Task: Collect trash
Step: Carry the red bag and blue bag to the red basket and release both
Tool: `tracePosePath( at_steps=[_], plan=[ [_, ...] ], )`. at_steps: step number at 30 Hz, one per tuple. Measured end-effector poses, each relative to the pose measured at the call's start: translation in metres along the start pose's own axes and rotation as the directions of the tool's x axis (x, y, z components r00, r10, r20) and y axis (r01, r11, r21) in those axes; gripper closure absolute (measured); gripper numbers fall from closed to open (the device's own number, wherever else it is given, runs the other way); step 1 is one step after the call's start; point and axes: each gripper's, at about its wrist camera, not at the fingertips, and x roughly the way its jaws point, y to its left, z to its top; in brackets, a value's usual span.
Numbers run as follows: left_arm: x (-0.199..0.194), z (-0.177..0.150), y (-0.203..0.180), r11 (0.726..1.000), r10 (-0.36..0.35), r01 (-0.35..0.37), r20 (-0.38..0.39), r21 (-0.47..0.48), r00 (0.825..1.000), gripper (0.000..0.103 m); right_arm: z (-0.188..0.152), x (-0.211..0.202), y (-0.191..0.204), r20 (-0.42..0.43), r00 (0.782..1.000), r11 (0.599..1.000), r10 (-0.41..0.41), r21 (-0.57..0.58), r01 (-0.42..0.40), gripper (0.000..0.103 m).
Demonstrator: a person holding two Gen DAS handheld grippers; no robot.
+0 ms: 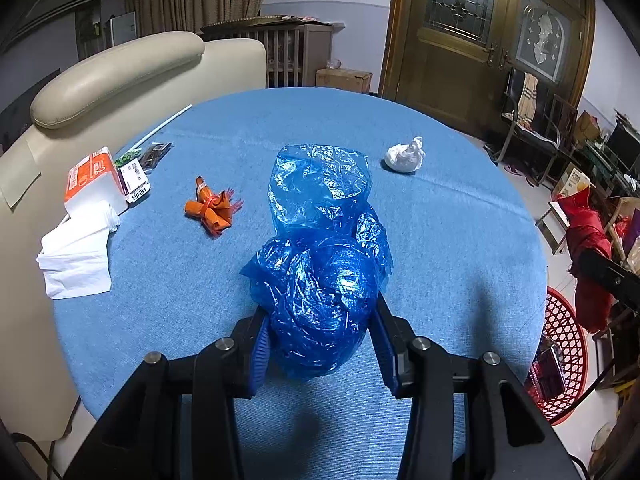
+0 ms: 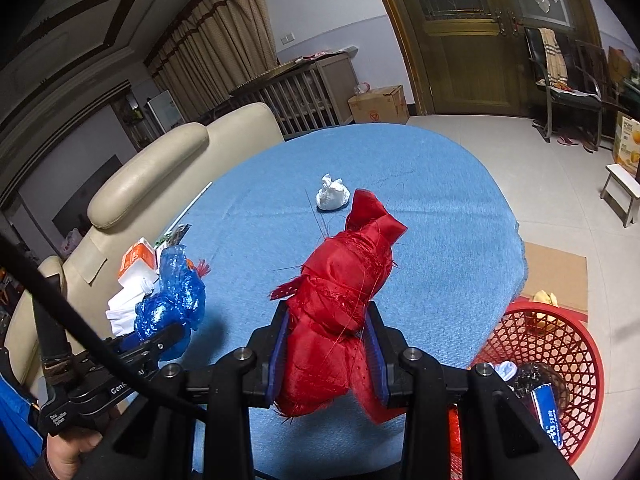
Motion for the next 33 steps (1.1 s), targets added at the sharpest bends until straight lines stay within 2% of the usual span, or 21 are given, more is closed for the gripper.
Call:
tracePosePath(
  at_steps=[13, 33],
  plan=[
    [-0.009, 0.004, -0.007, 1.000, -0.009, 0.009, 0.024, 0.019, 1.000, 0.056, -0.002, -0.009, -0.004, 0.023, 1.000, 1.000, 0.009, 0.000, -0.009, 0.066],
    [-0.018, 0.014, -0.025, 0.998, -0.042, 0.038, 0.064, 0.054, 0.997, 0.056, -0.016, -0.038, -0.029, 0.051, 0.998, 0.998, -0.033, 0.052, 0.031, 0.066]
  ],
)
